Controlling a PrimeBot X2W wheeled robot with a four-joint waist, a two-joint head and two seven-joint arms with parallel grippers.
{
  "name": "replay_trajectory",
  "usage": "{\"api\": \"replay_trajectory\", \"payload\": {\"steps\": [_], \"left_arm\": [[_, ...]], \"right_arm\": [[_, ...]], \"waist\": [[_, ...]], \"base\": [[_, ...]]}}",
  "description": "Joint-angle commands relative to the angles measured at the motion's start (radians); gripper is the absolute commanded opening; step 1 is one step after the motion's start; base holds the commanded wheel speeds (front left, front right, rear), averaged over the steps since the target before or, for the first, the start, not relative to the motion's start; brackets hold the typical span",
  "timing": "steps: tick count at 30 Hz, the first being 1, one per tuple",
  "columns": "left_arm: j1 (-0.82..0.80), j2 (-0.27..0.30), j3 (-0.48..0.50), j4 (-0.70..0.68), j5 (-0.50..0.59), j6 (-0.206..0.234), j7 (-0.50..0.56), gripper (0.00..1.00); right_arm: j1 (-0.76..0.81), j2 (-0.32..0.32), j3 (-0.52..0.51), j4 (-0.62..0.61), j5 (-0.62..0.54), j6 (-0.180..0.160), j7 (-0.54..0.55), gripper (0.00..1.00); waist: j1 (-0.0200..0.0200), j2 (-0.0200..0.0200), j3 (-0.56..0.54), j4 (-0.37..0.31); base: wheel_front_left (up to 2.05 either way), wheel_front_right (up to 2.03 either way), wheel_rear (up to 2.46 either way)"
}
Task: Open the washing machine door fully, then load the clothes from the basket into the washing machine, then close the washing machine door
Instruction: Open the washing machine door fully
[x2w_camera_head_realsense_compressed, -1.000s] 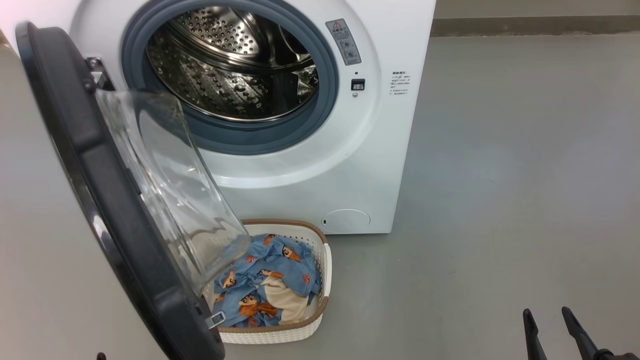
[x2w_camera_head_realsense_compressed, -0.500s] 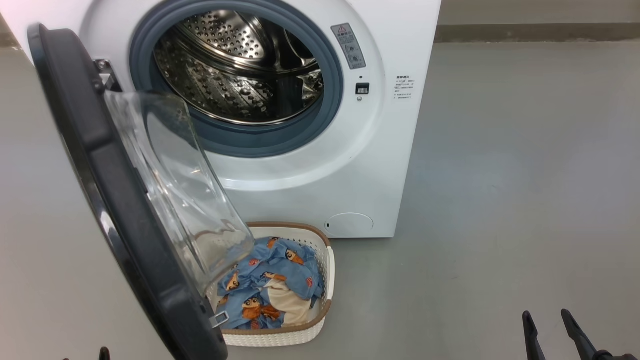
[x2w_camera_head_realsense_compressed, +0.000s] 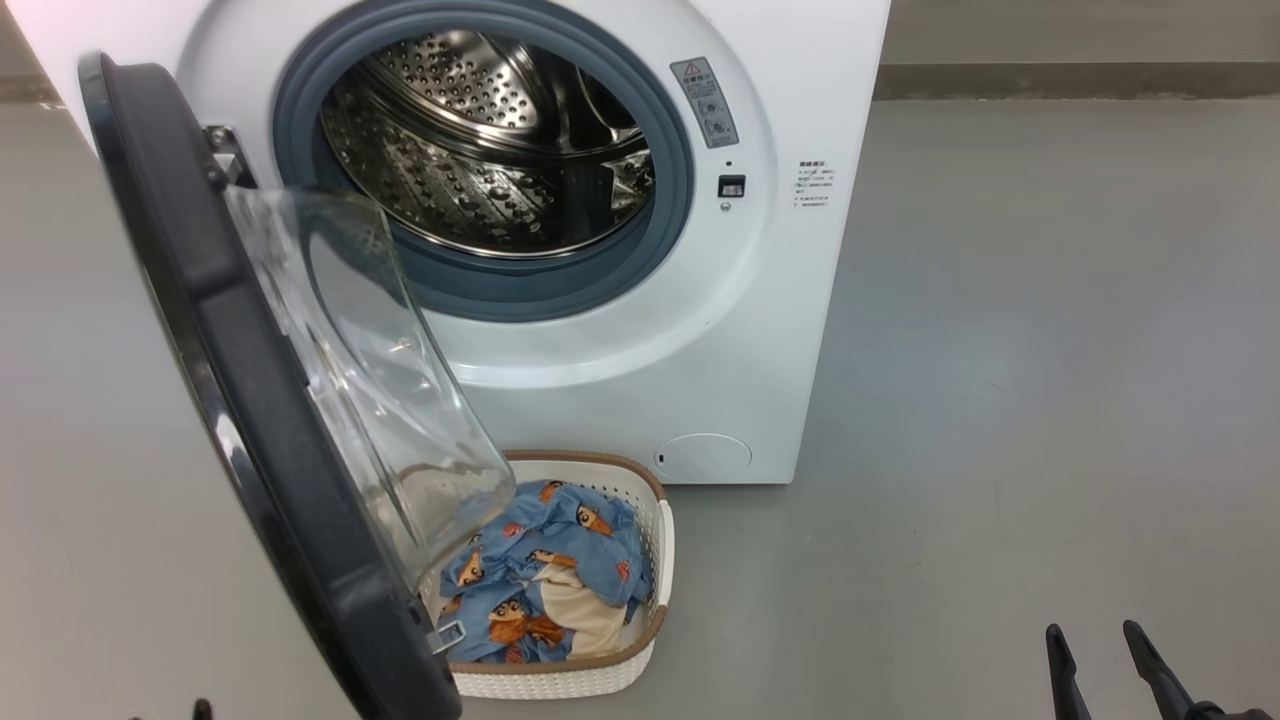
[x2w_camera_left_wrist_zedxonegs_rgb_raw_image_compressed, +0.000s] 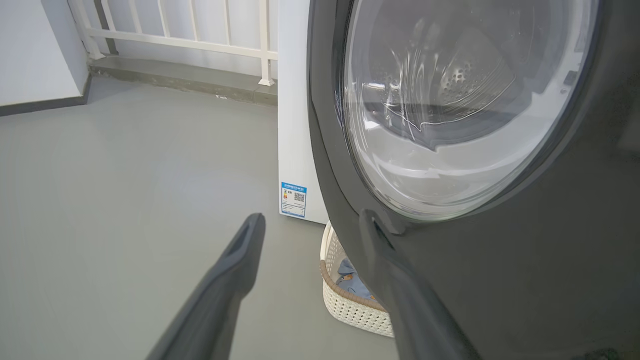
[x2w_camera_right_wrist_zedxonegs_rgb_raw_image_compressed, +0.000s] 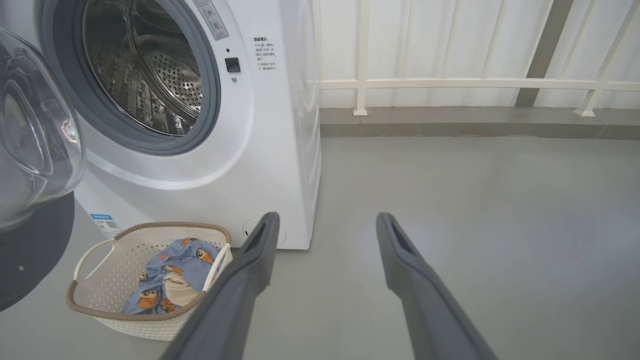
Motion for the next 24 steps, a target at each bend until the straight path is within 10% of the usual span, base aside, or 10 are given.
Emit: {"api": "replay_trajectory", "payload": {"steps": [1,24], "left_arm": [[-0.027,0.021,0.036,-0.03,0.007,-0.003,-0.012,0.0],[-0.083,-0.016,0.211,-0.146,0.001,-0.003,-0.012,0.0]], "right_arm": [[-0.031,-0.015,0.015,-0.021,-0.003,0.006,-0.012,1.0],[-0.035,-0.015,-0.003,-0.02,0.005,0.006,-0.012,1.0]], "waist": [[0.0,0.0,0.0,0.0],[0.0,0.0,0.007,0.018]], "base": [[0.0,0.0,0.0],[0.0,0.0,0.0]]}}
